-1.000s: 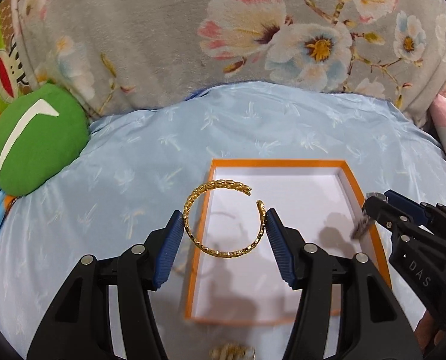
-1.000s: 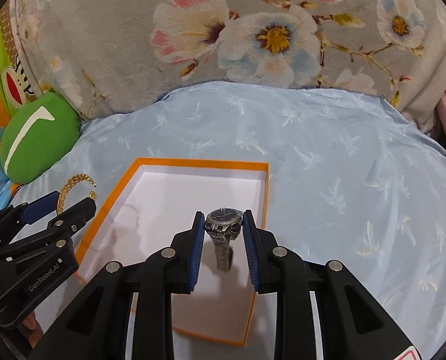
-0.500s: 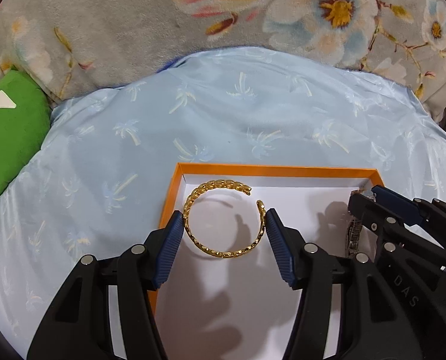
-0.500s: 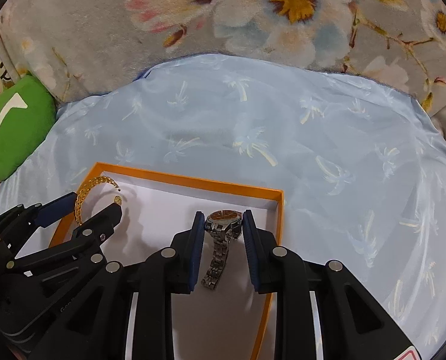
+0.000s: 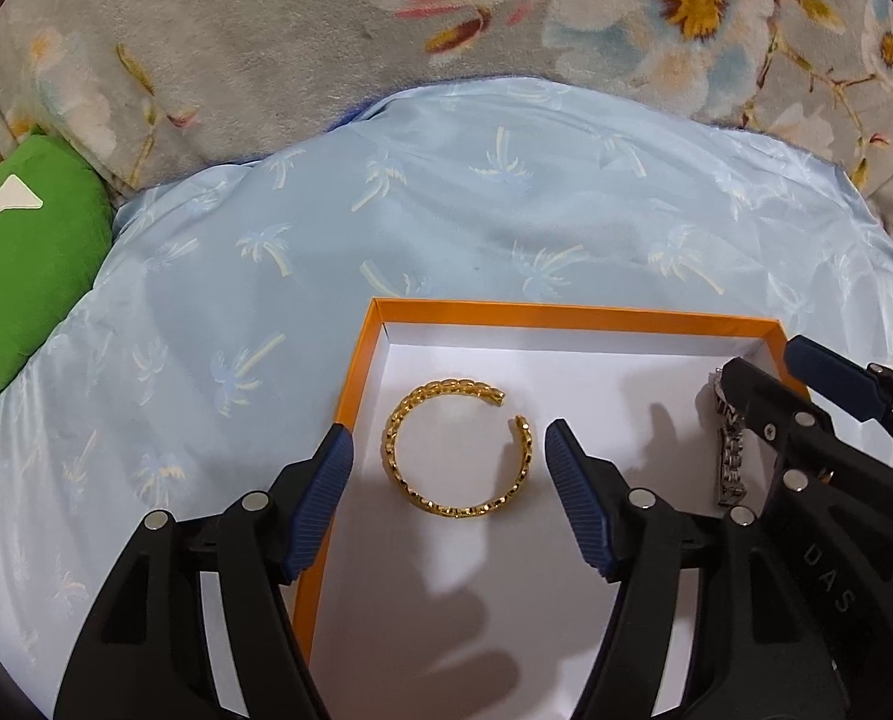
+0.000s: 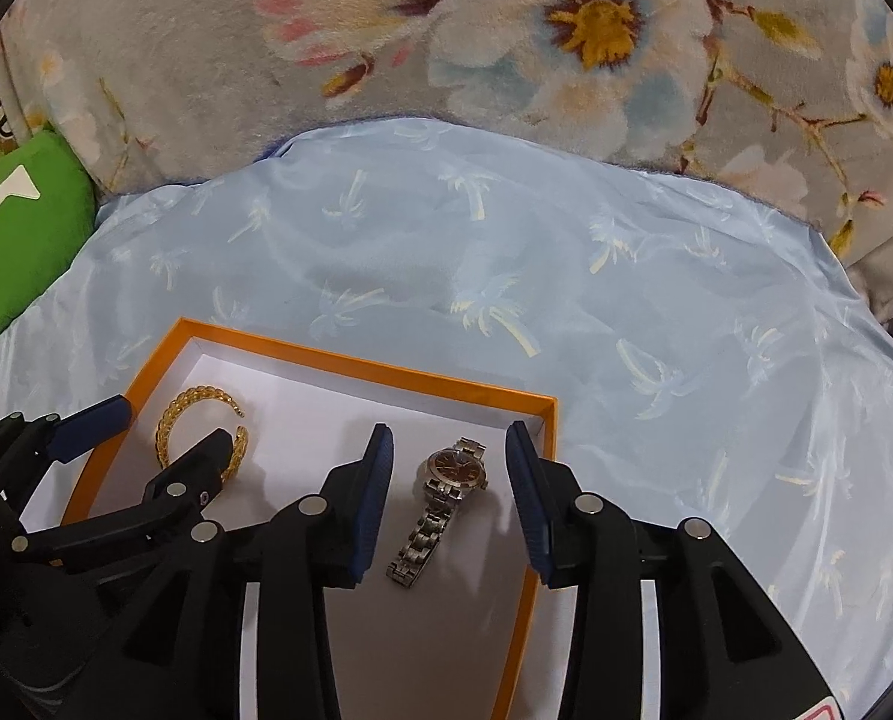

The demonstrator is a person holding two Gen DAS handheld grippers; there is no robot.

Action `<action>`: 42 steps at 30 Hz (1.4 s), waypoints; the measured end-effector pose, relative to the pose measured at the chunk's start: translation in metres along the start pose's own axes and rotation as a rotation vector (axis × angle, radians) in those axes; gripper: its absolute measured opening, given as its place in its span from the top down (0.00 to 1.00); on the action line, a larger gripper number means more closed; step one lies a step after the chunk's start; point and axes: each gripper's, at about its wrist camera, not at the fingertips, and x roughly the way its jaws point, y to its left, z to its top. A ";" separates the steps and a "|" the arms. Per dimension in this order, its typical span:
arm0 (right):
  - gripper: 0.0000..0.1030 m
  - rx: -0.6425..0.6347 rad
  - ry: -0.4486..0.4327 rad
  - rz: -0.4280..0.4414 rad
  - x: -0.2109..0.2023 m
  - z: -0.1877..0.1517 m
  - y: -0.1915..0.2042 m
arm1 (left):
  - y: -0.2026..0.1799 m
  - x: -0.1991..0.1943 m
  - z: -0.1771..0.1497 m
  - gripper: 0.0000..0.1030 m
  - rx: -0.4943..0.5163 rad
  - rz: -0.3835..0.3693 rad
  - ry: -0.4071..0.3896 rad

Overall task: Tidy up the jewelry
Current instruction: 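Carry both items into the orange box and open both tools, then withdraw both tools from the box back over the remaining jewelry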

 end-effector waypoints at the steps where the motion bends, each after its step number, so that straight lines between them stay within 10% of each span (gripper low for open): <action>1: 0.62 -0.003 0.001 -0.005 0.000 0.000 0.000 | 0.000 0.000 -0.001 0.37 -0.001 0.007 0.003; 27: 0.56 0.045 0.059 -0.015 -0.018 -0.065 -0.015 | 0.007 -0.029 -0.032 0.36 0.008 0.037 -0.033; 35: 0.55 0.021 -0.125 -0.012 -0.111 -0.057 -0.010 | 0.036 -0.082 -0.038 0.24 -0.068 0.010 -0.122; 42: 0.55 0.064 -0.049 0.057 -0.157 -0.121 -0.007 | 0.069 -0.139 -0.092 0.16 -0.056 0.118 -0.130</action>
